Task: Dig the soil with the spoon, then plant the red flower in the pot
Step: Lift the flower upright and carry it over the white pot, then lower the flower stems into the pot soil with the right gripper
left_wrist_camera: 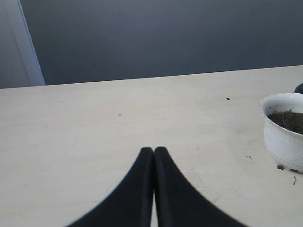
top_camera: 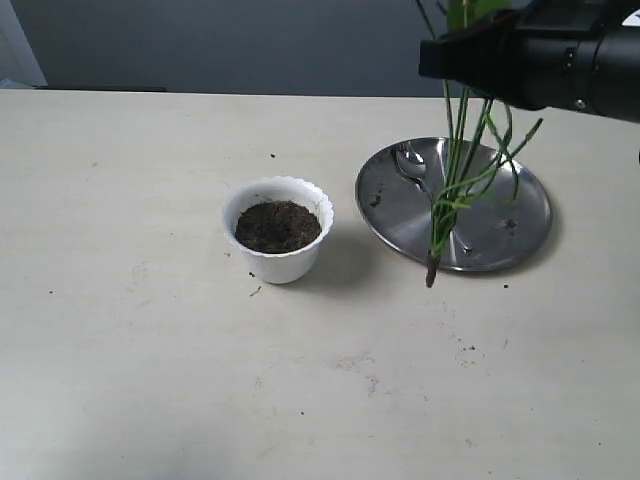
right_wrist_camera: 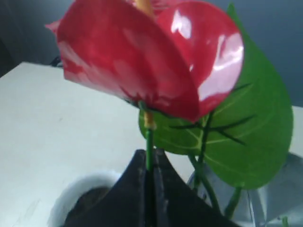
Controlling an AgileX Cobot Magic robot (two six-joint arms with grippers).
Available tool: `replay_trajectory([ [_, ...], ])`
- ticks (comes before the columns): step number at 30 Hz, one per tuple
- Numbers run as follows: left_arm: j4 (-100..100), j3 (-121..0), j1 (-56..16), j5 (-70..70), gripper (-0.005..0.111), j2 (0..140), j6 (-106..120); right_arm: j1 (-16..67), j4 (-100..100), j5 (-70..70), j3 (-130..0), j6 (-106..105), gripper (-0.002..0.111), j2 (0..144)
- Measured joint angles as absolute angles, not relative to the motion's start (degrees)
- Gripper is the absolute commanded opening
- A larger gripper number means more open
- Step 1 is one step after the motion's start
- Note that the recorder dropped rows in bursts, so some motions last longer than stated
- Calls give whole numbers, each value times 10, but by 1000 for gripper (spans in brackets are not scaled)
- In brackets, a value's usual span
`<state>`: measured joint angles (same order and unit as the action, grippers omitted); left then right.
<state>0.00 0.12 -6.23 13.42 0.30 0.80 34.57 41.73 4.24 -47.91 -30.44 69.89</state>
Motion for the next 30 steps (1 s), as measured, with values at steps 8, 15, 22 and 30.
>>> replay_trajectory([
  [8, 0, 1, -62, 134, 0, 3, 8, 417, 363, -152, -479, -278, 0, 743],
  [15, 0, 1, -62, 134, 0, 3, 8, 472, 204, -262, -487, -144, 0, 806],
  [22, 0, 1, -62, 134, 0, 3, 8, 474, 107, -276, -568, -62, 0, 893],
  [30, 0, 1, -62, 134, 0, 3, 8, 474, 25, -280, -629, 28, 0, 973],
])
